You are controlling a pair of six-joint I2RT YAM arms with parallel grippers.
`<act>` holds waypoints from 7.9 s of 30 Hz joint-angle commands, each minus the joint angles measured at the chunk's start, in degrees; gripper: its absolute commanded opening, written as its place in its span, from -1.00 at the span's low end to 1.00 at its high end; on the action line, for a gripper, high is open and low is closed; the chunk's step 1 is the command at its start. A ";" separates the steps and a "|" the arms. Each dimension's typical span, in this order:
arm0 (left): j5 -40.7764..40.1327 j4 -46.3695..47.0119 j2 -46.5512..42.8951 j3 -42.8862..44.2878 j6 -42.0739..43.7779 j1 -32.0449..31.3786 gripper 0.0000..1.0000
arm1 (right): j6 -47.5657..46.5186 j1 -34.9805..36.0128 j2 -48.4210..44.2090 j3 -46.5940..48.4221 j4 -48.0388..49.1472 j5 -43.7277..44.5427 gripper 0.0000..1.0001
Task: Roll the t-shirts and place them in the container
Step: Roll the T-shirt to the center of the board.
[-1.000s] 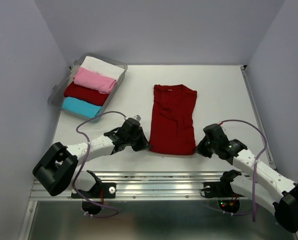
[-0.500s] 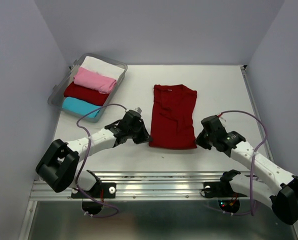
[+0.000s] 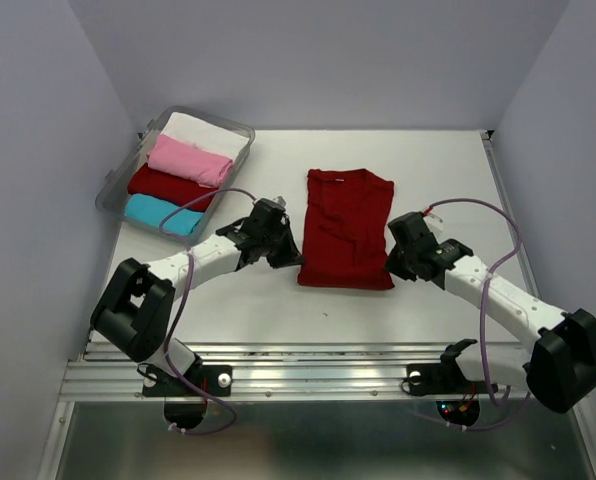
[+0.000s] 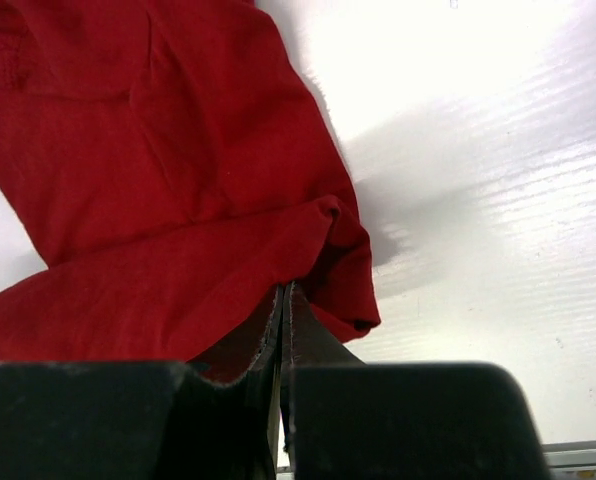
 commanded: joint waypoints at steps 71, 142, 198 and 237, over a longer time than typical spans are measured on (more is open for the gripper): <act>-8.16 -1.67 18.62 16.38 13.40 -1.35 -1.00 | -11.57 -6.53 25.34 5.13 16.85 -8.82 -0.99; -5.53 -1.85 26.09 19.54 15.70 3.05 -1.00 | 2.75 8.58 4.79 -16.05 17.11 -10.58 -0.96; -2.46 -7.57 -8.78 2.33 13.86 17.38 0.31 | -23.79 27.48 52.15 36.15 -2.13 21.94 -0.54; 15.39 20.29 2.02 -10.69 9.11 15.53 0.84 | -22.99 26.96 37.39 25.96 19.05 -4.87 -0.99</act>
